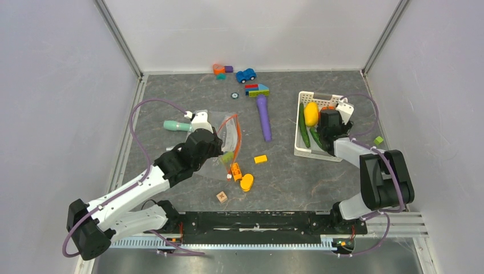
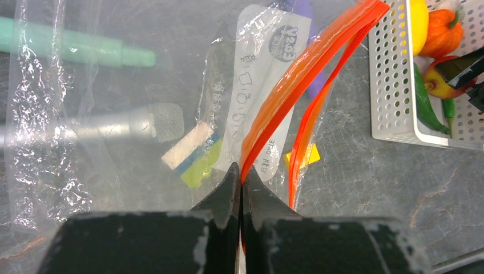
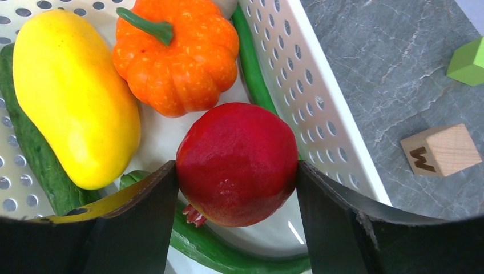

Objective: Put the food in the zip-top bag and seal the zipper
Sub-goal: Pick up the fake fruit from the bin.

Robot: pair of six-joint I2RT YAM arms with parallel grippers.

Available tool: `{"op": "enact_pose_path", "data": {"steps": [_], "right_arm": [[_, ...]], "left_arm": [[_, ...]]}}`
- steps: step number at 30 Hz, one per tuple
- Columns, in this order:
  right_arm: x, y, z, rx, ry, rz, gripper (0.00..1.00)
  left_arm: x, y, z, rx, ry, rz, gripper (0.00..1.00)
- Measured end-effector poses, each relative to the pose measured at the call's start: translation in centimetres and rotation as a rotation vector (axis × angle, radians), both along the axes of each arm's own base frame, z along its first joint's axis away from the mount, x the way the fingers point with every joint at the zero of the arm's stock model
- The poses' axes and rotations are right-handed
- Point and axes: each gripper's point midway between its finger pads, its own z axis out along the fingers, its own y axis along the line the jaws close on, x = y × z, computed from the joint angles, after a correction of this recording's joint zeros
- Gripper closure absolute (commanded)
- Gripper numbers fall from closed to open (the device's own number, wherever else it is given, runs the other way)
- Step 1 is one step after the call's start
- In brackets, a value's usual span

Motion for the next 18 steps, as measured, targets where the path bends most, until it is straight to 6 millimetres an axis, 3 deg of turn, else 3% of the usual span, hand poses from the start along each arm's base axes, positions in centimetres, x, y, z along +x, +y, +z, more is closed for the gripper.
{"op": "enact_pose_path", "data": {"steps": [4,11,13,18], "right_arm": [[-0.8,-0.1,0.9,-0.008,-0.021,0.013,0.75],[-2.0,0.8,5.1,0.024,-0.169,0.096,0.76],[-2.2,1.9,6.4,0.056,-0.232,0.169,0.77],[-2.3,7.1,10.1,0.165,-0.403,0.466,0.78]], "left_arm": [[-0.1,0.0,0.3,-0.014,-0.009,-0.005,0.98],[-0.2,0.1,0.4,-0.02,-0.016,-0.004,0.98],[-0.2,0.1,0.4,-0.02,-0.016,-0.004,0.98],[-0.2,0.1,0.4,-0.02,-0.016,-0.004,0.98]]}}
